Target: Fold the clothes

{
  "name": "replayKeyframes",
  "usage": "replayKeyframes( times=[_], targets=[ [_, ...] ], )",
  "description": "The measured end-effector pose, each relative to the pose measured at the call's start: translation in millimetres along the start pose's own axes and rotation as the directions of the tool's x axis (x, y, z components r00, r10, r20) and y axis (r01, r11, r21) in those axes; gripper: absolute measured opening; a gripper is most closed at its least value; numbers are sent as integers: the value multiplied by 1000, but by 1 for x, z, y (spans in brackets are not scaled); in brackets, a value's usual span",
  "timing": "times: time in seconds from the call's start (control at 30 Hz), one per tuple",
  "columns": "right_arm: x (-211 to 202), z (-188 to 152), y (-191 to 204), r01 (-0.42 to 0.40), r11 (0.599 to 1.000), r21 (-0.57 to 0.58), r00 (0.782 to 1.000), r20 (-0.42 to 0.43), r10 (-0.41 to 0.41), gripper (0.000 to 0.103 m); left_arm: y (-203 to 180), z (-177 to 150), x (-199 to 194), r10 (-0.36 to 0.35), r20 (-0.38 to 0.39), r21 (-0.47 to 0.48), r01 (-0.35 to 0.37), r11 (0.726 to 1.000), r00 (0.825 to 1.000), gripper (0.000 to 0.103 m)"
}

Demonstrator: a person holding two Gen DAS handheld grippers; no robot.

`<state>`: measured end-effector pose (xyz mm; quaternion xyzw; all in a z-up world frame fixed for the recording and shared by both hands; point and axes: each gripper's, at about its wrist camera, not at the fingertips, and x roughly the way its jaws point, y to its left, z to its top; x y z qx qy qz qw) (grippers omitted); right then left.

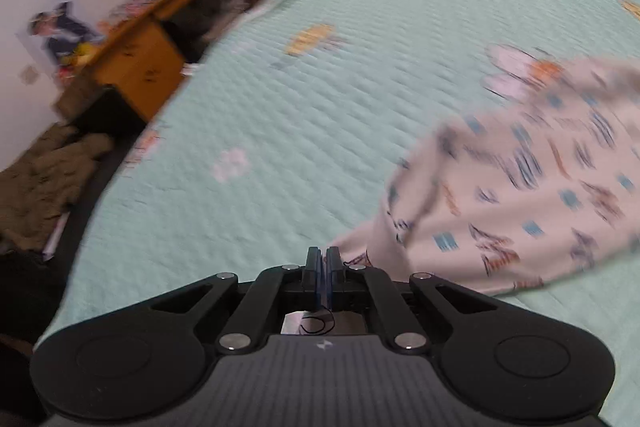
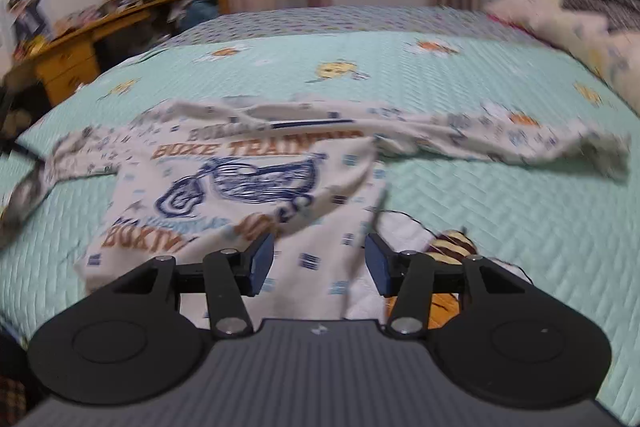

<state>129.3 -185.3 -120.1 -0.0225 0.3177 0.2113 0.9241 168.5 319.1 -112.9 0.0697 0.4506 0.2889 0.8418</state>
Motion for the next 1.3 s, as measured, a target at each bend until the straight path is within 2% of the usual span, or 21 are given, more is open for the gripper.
replayKeyframes(
  times=[0.03,0.1,0.13,0.23,0.3,0.4,0.53,0.67,0.77,0.83,0.87,0.9,0.93,1.0,1.07,1.13,1.2,1.27,1.3],
  targets=[
    [2,1,2,-7,1000,-13,1000,0,7,53,7,5,1,20,6,-24,-20,1000,1000,2],
    [7,9,1,-16,1000,-25,1000,5,16,53,6,11,-3,9,5,-33,-9,999,1000,1],
    [11,16,-1,-23,999,-26,1000,10,23,53,5,14,-5,4,5,-38,-4,999,1000,5],
    [34,49,-18,-63,997,-41,997,40,65,59,2,23,-11,-12,4,-53,12,999,1000,6],
    [63,78,-28,-99,992,-77,993,60,104,61,1,29,-15,-23,4,-62,23,998,1000,8],
    [125,122,-38,-98,987,-127,992,61,107,60,-2,38,-21,-39,4,-76,39,996,999,20],
    [203,158,-50,-116,978,-172,993,-22,114,59,-67,68,-33,-158,129,83,148,985,979,30],
    [250,167,-51,-181,950,-254,982,-92,163,58,-109,96,-19,-204,129,105,191,976,970,33],
    [271,165,-42,-315,897,-311,946,-185,268,54,-125,97,-10,-239,96,108,228,968,966,33],
    [279,161,-32,-340,862,-377,937,-214,276,51,-131,91,-10,-235,90,117,224,967,968,40],
    [280,160,-29,-350,849,-395,934,-221,282,42,-134,88,-10,-234,88,122,223,967,968,45],
    [280,160,-27,-366,847,-386,928,-225,298,14,-136,85,-10,-232,85,127,221,967,969,46],
    [279,160,-24,-365,846,-388,928,-228,295,8,-139,83,-10,-231,82,131,219,967,970,46],
    [270,156,-13,-336,837,-433,939,-225,261,7,-133,77,-14,-216,78,122,206,971,973,46],
    [254,155,-1,-340,810,-477,939,-212,269,6,-124,75,-19,-212,79,98,204,974,974,52],
    [239,160,2,-284,803,-523,959,-155,238,6,-116,73,-24,-204,86,78,198,977,975,55],
    [233,172,-6,-118,818,-563,992,-33,121,6,-114,73,-27,-197,91,81,190,978,976,56],
    [238,177,-15,62,801,-595,997,81,-17,7,-113,74,-30,-191,95,83,183,980,977,56],
    [244,172,-18,113,790,-602,993,92,-72,8,-115,75,-32,-191,98,91,182,979,977,56]
  ],
)
